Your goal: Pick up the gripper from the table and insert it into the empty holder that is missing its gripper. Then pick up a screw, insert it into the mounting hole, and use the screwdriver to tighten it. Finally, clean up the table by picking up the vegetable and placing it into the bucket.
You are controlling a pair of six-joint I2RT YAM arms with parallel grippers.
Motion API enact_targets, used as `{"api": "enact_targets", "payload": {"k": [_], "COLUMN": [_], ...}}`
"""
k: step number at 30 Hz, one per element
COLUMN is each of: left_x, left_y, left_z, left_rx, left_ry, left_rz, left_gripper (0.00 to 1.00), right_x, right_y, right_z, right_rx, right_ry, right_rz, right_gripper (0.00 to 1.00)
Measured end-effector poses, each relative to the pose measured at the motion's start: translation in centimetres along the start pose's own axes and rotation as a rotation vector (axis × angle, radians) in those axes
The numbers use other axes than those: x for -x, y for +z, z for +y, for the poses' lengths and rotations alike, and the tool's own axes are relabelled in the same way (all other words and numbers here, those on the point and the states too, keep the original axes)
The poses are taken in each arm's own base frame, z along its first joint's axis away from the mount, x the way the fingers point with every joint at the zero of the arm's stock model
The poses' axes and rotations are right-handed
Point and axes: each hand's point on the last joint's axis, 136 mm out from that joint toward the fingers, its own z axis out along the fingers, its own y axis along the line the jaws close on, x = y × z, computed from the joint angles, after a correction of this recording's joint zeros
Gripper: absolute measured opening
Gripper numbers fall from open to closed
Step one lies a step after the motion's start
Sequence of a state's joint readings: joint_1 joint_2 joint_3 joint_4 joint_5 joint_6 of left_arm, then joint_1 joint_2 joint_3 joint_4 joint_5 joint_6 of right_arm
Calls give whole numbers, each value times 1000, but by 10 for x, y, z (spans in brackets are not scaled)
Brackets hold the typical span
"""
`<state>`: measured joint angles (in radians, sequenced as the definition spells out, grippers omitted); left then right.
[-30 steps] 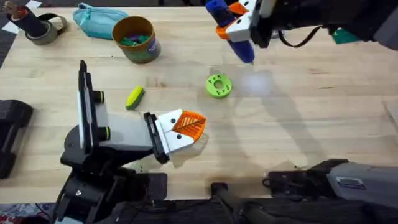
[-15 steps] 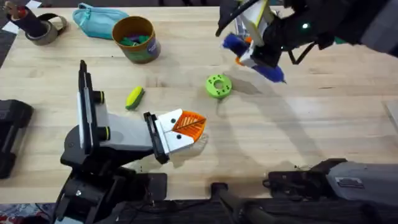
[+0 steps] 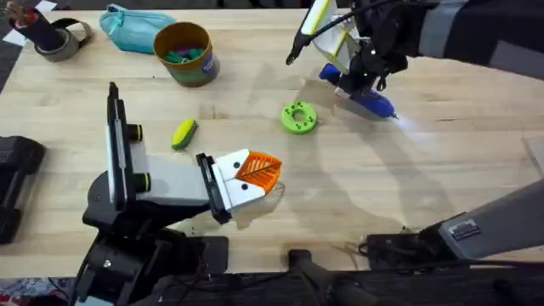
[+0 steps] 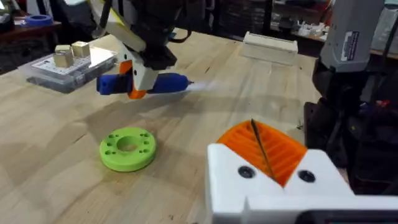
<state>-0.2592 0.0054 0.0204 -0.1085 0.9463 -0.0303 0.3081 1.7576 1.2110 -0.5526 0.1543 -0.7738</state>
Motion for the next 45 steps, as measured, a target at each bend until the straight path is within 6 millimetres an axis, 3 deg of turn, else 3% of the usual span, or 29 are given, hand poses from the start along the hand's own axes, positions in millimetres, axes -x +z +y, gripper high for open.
{"api": "enact_targets", "payload": {"k": [11, 20, 21, 22, 23, 27, 28, 29, 30, 33, 36, 45], "left_x": [0, 0, 0, 0, 0, 0, 0, 0, 0, 3, 17, 35], "left_y": [0, 0, 0, 0, 0, 0, 0, 0, 0, 0, 0, -7], "left_z": [0, 0, 0, 0, 0, 0, 0, 0, 0, 2, 7, 35], "left_rx": [0, 0, 0, 0, 0, 0, 0, 0, 0, 9, 44, 216], "left_ry": [0, 0, 1, 4, 3, 2, -1, 0, 0, 11, 23, -29], "left_rz": [0, 0, 0, 0, 0, 0, 0, 0, 0, -13, -62, -100], "left_gripper": [13, 12, 24, 96, 250, 862, 954, 978, 984, 986, 986, 986], "right_x": [-22, -25, -25, -25, -25, -23, -23, -22, -22, -14, -4, 20], "right_y": [27, 31, 31, 31, 31, 28, 26, 23, 20, 6, -20, -138], "right_z": [-6, -6, -6, -6, -6, -14, -17, -19, -19, -22, -30, -54], "right_rx": [14, 15, 15, 15, 15, -18, -30, -38, -41, -66, -114, -237], "right_ry": [4, -6, -6, -6, -4, 0, 2, 3, 6, 36, 110, 394], "right_rz": [72, 88, 88, 88, 89, 89, 89, 87, 85, 57, -4, -321], "right_gripper": [45, 42, 42, 54, 130, 723, 873, 963, 986, 994, 995, 995]}}
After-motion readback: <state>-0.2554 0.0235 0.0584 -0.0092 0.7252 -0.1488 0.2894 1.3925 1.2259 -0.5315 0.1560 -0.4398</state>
